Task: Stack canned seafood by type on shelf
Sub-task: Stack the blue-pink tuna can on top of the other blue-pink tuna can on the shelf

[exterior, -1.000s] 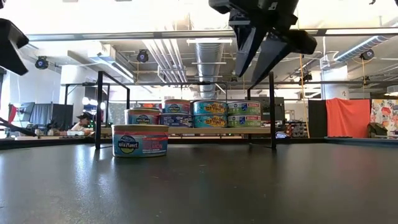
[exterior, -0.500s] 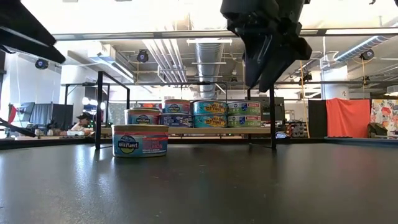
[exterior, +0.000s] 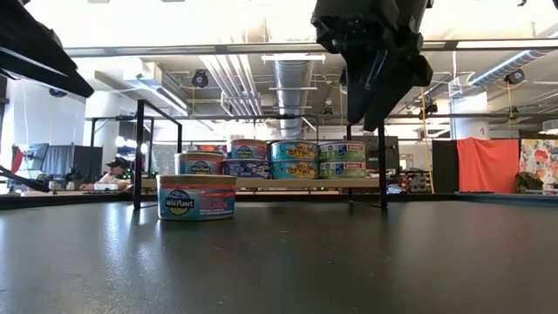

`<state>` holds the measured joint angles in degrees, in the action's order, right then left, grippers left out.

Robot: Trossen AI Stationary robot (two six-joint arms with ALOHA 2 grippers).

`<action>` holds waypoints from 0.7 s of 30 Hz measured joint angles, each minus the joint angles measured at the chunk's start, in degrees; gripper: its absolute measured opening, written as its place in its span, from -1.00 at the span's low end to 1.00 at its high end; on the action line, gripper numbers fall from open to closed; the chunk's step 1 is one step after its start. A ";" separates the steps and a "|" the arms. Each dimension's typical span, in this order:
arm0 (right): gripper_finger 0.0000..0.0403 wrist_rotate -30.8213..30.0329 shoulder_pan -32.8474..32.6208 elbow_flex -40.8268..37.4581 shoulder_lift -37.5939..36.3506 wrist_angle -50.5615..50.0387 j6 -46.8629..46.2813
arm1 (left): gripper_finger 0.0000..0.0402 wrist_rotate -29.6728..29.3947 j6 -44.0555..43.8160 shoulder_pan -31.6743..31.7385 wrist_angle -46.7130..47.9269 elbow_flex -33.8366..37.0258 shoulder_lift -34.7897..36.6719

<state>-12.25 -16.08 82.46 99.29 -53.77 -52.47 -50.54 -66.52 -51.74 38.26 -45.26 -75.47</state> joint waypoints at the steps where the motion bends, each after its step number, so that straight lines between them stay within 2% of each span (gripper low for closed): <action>1: -0.07 0.55 0.00 0.01 0.00 0.07 -0.01 | 0.41 0.33 0.04 -0.32 -0.16 -0.51 -0.39; 6: -0.09 0.65 -1.67 0.00 0.00 0.04 -2.07 | 0.41 1.08 0.11 -1.66 -0.28 -1.52 -3.42; 9: -0.09 0.22 -3.94 -0.08 0.00 0.12 -3.18 | 0.45 5.63 -4.73 -1.71 -0.36 0.12 -4.93; 12: -0.06 0.30 -5.70 -0.65 0.31 0.26 -3.41 | 0.51 9.87 -6.02 -1.75 -0.81 1.51 -6.49; 16: -0.02 0.29 -5.90 -2.01 0.35 2.62 -3.29 | 0.59 10.72 -5.39 -1.91 -1.18 2.17 -8.75; 18: -0.01 0.89 -5.34 -2.53 0.35 4.15 -2.63 | 0.63 10.75 -6.56 -1.76 -4.04 3.42 -9.38; 21: 0.02 1.82 -4.55 -3.40 0.35 8.65 -1.41 | 0.69 10.45 -6.12 -1.43 -13.58 7.20 -10.42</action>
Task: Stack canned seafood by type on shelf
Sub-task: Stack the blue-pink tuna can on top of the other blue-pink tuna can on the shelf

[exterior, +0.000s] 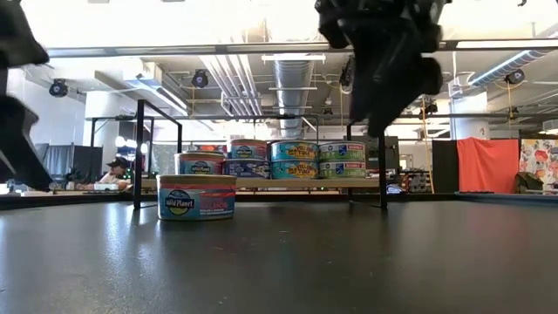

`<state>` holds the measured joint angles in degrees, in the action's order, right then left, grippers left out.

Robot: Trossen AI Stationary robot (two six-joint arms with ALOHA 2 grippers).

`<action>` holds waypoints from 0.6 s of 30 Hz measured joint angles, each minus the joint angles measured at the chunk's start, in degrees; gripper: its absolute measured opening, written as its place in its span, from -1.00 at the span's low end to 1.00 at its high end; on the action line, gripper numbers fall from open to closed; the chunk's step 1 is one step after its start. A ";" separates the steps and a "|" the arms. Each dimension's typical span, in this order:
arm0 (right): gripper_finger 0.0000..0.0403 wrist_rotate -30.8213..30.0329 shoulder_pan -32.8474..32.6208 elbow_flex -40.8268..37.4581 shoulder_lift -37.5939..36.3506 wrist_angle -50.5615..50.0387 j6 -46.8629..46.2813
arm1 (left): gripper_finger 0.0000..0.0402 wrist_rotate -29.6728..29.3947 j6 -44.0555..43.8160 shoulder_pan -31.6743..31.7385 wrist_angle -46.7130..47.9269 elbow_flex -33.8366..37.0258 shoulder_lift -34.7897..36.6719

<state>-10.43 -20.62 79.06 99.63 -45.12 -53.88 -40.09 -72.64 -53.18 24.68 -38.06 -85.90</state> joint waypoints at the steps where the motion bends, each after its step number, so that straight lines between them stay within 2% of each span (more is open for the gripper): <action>1: 0.03 0.15 0.30 -0.33 0.00 1.48 0.30 | 0.70 -0.58 1.00 0.05 -4.19 1.04 -0.72; 5: 0.10 0.56 1.49 -1.48 0.00 7.66 1.17 | 0.71 -6.42 5.69 0.08 -15.53 2.44 -4.57; 8: 0.17 0.08 2.15 -3.19 0.00 12.87 2.44 | 0.71 -11.92 5.24 0.56 -17.09 1.26 -8.28; 11: 0.24 -3.20 2.46 -5.69 0.23 19.48 3.05 | 0.71 -15.66 0.45 1.57 -17.17 0.26 -13.03; 14: 0.25 -5.33 3.43 -7.79 2.00 24.31 0.08 | 0.71 -16.41 -4.13 2.57 -20.29 -0.15 -18.60; 18: 0.20 -11.56 4.63 -8.52 5.63 26.23 -4.10 | 0.71 -22.20 -3.77 2.65 -26.61 -1.26 -25.04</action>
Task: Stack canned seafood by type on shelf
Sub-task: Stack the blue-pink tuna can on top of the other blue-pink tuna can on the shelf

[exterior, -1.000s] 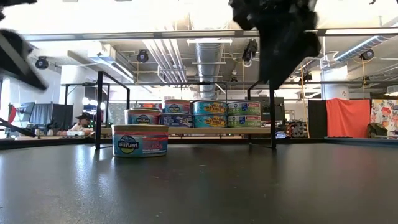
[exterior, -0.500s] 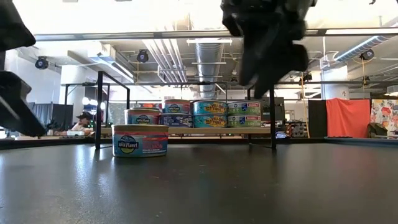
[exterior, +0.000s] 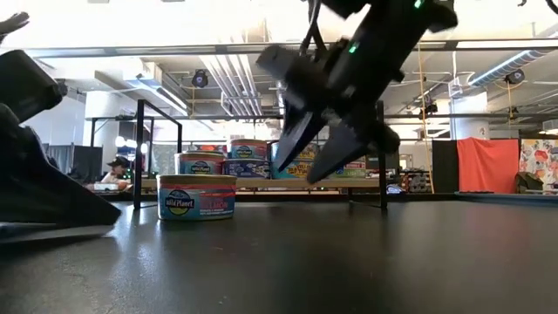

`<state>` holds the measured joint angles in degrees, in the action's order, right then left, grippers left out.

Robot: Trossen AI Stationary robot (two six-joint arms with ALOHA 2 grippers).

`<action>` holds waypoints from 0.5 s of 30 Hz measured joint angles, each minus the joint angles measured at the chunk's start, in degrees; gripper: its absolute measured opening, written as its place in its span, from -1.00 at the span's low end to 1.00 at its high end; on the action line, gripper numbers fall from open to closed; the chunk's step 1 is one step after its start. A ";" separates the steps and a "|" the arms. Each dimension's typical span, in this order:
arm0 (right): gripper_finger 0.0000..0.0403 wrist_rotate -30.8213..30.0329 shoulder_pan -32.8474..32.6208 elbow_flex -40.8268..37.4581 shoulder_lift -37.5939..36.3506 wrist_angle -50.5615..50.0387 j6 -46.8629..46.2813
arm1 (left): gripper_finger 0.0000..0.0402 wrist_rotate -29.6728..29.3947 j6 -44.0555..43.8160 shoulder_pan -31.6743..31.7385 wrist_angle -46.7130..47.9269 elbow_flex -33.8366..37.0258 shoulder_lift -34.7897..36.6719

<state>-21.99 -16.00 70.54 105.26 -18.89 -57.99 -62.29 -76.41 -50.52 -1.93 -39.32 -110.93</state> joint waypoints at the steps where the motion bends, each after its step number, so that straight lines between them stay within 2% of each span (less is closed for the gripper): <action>1: 0.18 -2.26 0.20 0.07 0.70 0.40 -0.82 | 0.71 -1.31 0.12 0.00 -0.51 -0.54 -1.13; 3: 0.14 -4.54 0.81 0.36 2.13 2.13 -1.07 | 0.71 -2.31 0.10 0.35 -0.53 -1.54 -2.49; 10: 0.11 -5.21 3.55 4.78 8.54 3.48 0.69 | 0.71 -3.94 -0.15 4.29 -1.74 -1.25 -3.24; 15: 0.07 -6.68 4.36 8.63 12.07 2.50 5.31 | 0.71 -2.75 4.97 8.08 -1.66 0.07 -2.86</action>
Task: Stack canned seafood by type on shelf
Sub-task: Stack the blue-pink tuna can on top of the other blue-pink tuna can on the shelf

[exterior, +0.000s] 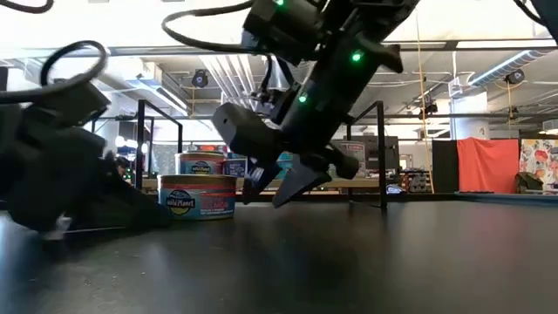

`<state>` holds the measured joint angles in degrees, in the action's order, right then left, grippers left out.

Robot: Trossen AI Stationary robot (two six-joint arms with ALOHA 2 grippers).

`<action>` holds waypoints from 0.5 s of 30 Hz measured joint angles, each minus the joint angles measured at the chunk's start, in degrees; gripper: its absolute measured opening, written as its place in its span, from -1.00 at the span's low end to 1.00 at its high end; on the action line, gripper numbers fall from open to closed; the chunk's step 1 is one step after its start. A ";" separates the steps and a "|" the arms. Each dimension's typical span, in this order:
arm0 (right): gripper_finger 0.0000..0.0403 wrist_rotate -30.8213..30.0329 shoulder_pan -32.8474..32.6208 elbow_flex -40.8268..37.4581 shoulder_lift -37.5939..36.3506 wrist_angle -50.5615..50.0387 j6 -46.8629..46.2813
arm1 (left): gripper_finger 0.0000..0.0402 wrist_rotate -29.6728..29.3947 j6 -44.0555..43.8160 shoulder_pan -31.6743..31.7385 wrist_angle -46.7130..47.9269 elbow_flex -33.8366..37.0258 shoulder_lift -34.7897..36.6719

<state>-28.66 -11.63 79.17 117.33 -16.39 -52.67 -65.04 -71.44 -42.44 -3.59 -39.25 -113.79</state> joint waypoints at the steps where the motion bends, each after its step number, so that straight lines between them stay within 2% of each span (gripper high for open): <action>1: 0.06 -0.47 0.20 0.50 0.37 -0.07 0.71 | 0.71 -0.03 0.62 0.47 -0.31 0.23 -0.01; 9: 0.04 -1.63 2.08 1.82 0.87 -1.32 0.12 | 0.71 2.17 10.34 2.58 -6.42 3.07 0.67; 15: 0.04 -0.13 2.16 1.82 0.53 -1.15 -0.02 | 0.71 5.58 10.47 2.61 -6.57 4.03 2.58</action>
<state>-28.80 -9.47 80.99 117.86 -17.54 -52.69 -59.47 -60.97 -39.83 -10.16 -35.22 -111.21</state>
